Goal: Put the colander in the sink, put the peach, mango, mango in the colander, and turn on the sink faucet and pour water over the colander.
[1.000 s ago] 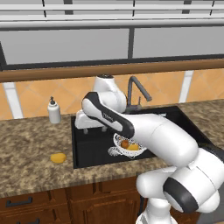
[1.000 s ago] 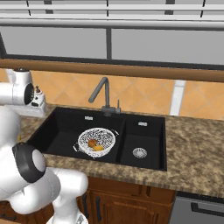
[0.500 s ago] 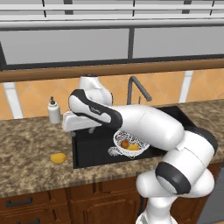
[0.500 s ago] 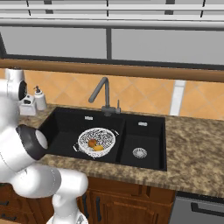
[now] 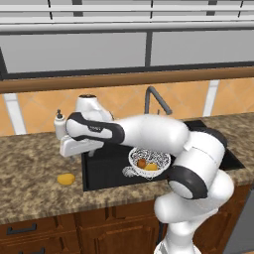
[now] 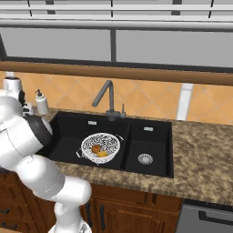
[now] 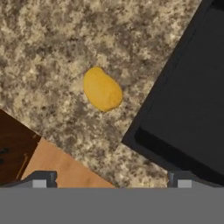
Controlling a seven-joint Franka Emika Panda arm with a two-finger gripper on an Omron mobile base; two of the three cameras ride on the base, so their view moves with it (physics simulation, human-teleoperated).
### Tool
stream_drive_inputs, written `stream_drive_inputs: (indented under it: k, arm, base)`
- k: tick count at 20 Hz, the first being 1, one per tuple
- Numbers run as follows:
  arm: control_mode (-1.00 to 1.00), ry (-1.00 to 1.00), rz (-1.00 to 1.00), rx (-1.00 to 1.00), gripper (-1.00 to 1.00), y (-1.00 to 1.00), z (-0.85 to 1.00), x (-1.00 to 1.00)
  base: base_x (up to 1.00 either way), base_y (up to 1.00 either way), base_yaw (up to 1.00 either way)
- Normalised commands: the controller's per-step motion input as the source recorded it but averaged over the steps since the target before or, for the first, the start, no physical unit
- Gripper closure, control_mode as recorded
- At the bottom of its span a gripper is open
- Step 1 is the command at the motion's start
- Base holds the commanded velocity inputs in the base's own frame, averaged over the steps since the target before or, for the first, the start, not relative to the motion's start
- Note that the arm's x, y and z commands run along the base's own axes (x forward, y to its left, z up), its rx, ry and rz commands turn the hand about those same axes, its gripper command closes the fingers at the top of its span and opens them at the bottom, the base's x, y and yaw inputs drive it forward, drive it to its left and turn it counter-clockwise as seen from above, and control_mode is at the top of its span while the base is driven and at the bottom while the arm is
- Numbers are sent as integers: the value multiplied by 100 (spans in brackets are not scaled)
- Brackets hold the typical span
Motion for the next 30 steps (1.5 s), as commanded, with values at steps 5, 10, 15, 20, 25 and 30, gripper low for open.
stream_drive_inputs:
  k: [5,10,15,20,25,30]
  arm:
    - [-100,0,12,0,-100,26,-51,30]
    - [-100,0,11,-1,-100,31,-46,10]
    - [-100,0,6,0,-100,13,-33,3]
    - [-100,1,0,0,-100,17,-8,0]
    - [-100,0,1,0,-100,9,-16,1]
    - [-100,-1,1,-1,-100,8,-31,17]
  base:
    - [0,0,0]
    - [0,0,0]
    - [0,0,0]
    - [0,0,0]
    - [0,0,0]
    - [0,0,0]
